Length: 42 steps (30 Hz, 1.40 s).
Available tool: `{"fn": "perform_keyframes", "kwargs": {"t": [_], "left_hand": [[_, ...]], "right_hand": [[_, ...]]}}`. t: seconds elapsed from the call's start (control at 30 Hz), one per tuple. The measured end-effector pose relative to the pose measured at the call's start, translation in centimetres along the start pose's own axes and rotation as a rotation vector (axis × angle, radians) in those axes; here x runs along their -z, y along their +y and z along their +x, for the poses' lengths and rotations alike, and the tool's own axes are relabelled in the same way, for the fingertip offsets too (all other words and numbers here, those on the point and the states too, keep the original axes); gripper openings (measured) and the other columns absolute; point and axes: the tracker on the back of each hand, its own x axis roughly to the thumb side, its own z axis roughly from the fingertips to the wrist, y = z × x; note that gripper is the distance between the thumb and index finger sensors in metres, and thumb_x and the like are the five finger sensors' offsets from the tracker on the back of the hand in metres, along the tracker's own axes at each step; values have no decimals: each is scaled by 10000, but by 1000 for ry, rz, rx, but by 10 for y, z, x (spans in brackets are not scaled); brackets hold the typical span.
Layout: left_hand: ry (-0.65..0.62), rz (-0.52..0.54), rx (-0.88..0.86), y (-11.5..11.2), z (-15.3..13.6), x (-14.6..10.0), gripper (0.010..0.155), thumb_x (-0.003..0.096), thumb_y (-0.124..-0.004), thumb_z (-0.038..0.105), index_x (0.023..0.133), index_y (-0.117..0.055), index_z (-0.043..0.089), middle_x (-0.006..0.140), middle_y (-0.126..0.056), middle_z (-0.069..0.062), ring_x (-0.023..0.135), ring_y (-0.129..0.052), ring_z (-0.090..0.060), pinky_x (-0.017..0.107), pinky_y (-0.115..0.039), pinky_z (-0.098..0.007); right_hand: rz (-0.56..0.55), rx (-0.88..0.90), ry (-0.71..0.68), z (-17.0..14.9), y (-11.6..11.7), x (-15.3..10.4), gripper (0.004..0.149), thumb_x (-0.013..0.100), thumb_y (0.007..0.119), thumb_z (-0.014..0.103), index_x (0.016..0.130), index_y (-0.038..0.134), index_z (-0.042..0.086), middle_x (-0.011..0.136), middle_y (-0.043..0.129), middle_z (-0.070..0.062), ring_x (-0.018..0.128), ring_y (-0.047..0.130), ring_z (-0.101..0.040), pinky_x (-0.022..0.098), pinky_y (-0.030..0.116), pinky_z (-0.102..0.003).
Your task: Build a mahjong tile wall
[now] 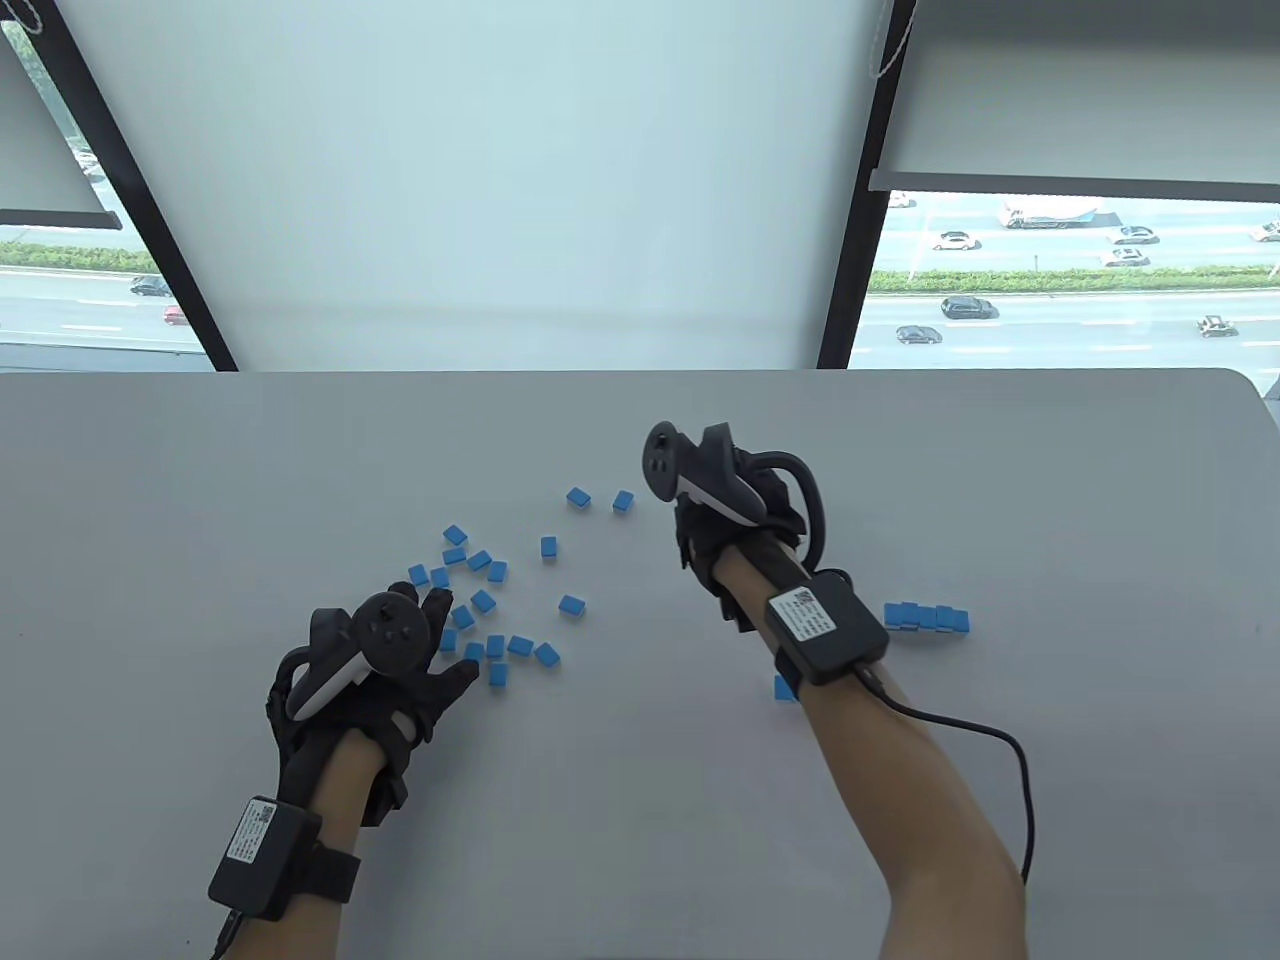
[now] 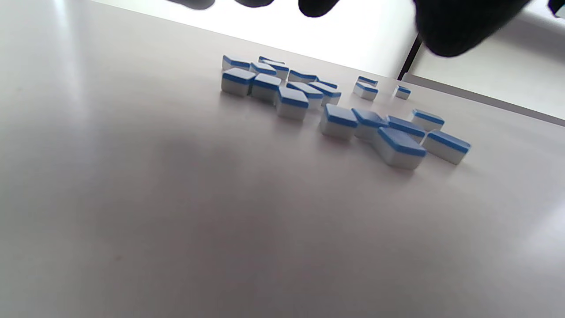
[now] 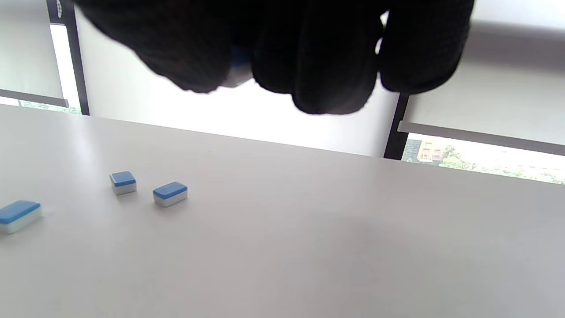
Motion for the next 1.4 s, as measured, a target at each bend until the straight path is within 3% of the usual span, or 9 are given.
{"fn": "perform_keyframes", "kwargs": {"t": [0.1, 0.23, 0.37, 0.5, 0.83, 1.4], "left_hand": [[1, 1, 10, 0, 0, 0, 847, 432, -645, 679, 1125, -319, 318, 1197, -260, -70, 1066, -320, -481, 648, -243, -758], [1, 11, 8, 2, 0, -1, 846, 432, -647, 678, 1125, -321, 319, 1196, -263, -70, 1066, -321, -482, 648, -244, -758], [3, 9, 4, 2, -1, -1, 847, 432, -646, 679, 1125, -317, 319, 1197, -262, -70, 1067, -319, -481, 647, -244, -758], [8, 6, 2, 2, -1, -2, 846, 431, -647, 679, 1124, -317, 321, 1196, -263, -70, 1066, -321, -481, 648, -245, -758], [28, -26, 2, -6, -6, 3, 843, 432, -644, 679, 1123, -319, 321, 1196, -263, -70, 1065, -322, -482, 647, -243, -758], [26, -32, -3, -7, -6, 3, 844, 432, -645, 678, 1123, -318, 320, 1195, -264, -71, 1065, -323, -482, 647, -243, -758]], "right_hand": [[-74, 31, 24, -45, -10, -29, 597, 427, 835, 405, 954, 608, 242, 840, 780, 8, 563, 935, -203, 557, 790, -465], [-155, 14, 116, -101, 1, -58, 593, 429, 830, 400, 957, 608, 246, 841, 780, 7, 565, 934, -213, 556, 786, -474], [-224, -4, 227, -152, 26, -82, 590, 430, 830, 399, 956, 613, 244, 835, 787, 5, 559, 939, -216, 549, 791, -476], [-233, 100, 319, -194, 63, -102, 585, 432, 833, 386, 958, 625, 236, 827, 801, -4, 549, 948, -226, 539, 795, -485], [-18, 178, 368, -231, 119, -94, 581, 437, 826, 348, 964, 616, 225, 835, 789, -29, 552, 940, -248, 540, 784, -497], [26, 207, 317, -229, 130, -92, 550, 444, 845, 277, 965, 670, 255, 829, 811, -27, 543, 953, -249, 545, 791, -496]]}}
